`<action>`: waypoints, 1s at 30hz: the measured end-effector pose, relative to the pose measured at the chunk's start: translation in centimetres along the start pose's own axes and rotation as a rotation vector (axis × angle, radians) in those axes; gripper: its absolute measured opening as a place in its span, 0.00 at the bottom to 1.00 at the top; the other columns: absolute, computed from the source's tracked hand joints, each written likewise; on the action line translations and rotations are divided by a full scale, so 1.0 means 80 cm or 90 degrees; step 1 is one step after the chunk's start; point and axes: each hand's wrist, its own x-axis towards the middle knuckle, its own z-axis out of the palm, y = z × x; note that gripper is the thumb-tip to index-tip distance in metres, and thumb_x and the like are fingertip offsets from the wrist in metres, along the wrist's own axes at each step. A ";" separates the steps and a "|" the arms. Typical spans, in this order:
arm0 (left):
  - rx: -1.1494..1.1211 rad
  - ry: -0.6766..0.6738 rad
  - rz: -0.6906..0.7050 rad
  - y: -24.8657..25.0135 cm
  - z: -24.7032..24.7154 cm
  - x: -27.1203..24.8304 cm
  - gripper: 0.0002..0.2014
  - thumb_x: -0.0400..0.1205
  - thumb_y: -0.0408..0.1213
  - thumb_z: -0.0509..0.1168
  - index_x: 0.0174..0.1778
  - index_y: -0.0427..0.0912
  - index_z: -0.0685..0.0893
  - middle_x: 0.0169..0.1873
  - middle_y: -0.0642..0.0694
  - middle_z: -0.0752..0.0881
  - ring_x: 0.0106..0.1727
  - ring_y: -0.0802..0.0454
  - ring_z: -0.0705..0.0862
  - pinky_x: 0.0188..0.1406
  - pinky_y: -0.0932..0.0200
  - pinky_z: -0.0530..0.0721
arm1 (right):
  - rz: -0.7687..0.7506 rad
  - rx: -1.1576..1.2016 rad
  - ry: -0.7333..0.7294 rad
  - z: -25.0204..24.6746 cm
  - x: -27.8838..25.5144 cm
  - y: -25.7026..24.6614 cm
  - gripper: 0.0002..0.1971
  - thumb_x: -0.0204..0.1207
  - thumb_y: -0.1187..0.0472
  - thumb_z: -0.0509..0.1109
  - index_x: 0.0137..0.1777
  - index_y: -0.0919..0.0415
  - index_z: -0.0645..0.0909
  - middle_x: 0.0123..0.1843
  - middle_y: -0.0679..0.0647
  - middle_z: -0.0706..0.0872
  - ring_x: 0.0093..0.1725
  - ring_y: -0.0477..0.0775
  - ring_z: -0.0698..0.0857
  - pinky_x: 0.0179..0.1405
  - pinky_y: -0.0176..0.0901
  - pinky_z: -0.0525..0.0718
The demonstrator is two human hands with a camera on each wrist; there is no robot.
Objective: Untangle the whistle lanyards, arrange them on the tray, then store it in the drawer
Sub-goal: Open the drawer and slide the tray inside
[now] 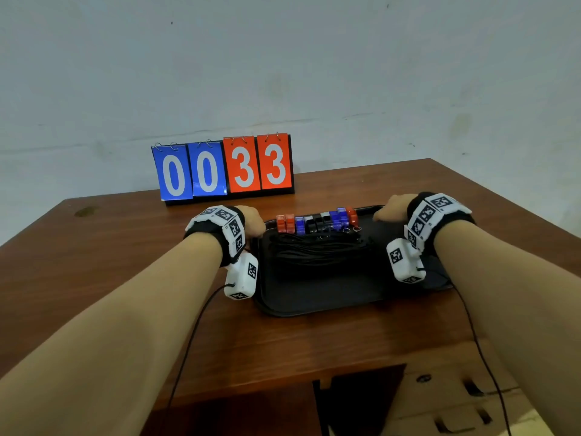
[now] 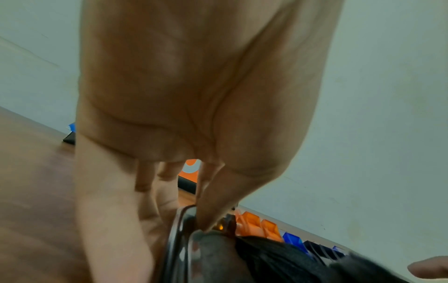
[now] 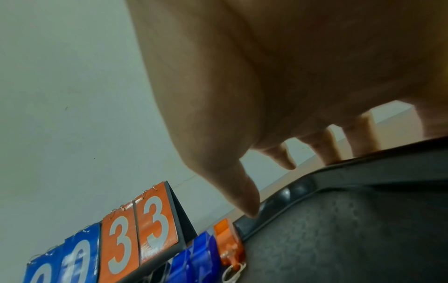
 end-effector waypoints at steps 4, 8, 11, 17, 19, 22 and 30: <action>-0.001 0.011 0.009 -0.003 0.003 0.000 0.17 0.86 0.27 0.63 0.71 0.36 0.82 0.65 0.33 0.88 0.67 0.36 0.88 0.68 0.39 0.86 | 0.005 0.007 -0.001 0.003 0.002 -0.006 0.27 0.88 0.50 0.61 0.80 0.67 0.70 0.78 0.66 0.76 0.75 0.65 0.77 0.70 0.52 0.76; 0.047 0.040 0.016 -0.005 0.003 -0.005 0.18 0.88 0.28 0.62 0.74 0.35 0.80 0.68 0.34 0.86 0.68 0.37 0.86 0.69 0.43 0.85 | 0.013 0.003 -0.011 0.006 -0.005 -0.009 0.25 0.89 0.52 0.58 0.80 0.66 0.70 0.80 0.65 0.75 0.76 0.64 0.76 0.71 0.52 0.75; 0.096 0.050 0.021 -0.010 -0.001 -0.015 0.18 0.88 0.29 0.62 0.75 0.36 0.80 0.70 0.36 0.85 0.69 0.39 0.86 0.69 0.47 0.85 | 0.011 -0.001 -0.020 0.006 -0.018 -0.014 0.24 0.89 0.53 0.57 0.79 0.67 0.71 0.79 0.65 0.76 0.76 0.64 0.77 0.69 0.50 0.76; 0.131 0.073 0.023 -0.041 -0.009 -0.041 0.19 0.87 0.29 0.63 0.76 0.38 0.81 0.72 0.39 0.84 0.72 0.41 0.83 0.69 0.51 0.84 | -0.016 -0.025 -0.022 0.009 -0.049 -0.035 0.22 0.89 0.55 0.57 0.77 0.68 0.73 0.76 0.65 0.78 0.73 0.63 0.79 0.65 0.48 0.77; 0.105 0.074 0.020 -0.058 -0.011 -0.051 0.19 0.87 0.28 0.63 0.74 0.39 0.83 0.70 0.39 0.86 0.70 0.41 0.85 0.68 0.49 0.85 | -0.029 -0.031 -0.021 0.011 -0.061 -0.045 0.22 0.89 0.55 0.57 0.77 0.68 0.74 0.75 0.65 0.78 0.73 0.63 0.79 0.64 0.48 0.78; 0.067 0.072 0.005 -0.088 -0.017 -0.073 0.18 0.86 0.29 0.66 0.71 0.43 0.86 0.66 0.41 0.88 0.66 0.42 0.87 0.65 0.48 0.87 | -0.054 -0.041 -0.023 0.016 -0.083 -0.062 0.21 0.89 0.55 0.57 0.76 0.67 0.74 0.75 0.65 0.79 0.72 0.63 0.79 0.64 0.48 0.78; 0.054 0.108 -0.020 -0.172 -0.027 -0.160 0.17 0.84 0.31 0.68 0.67 0.46 0.89 0.60 0.43 0.91 0.61 0.43 0.90 0.64 0.47 0.88 | -0.109 -0.077 -0.024 0.039 -0.161 -0.111 0.21 0.88 0.54 0.59 0.74 0.66 0.76 0.73 0.63 0.81 0.70 0.63 0.80 0.61 0.47 0.77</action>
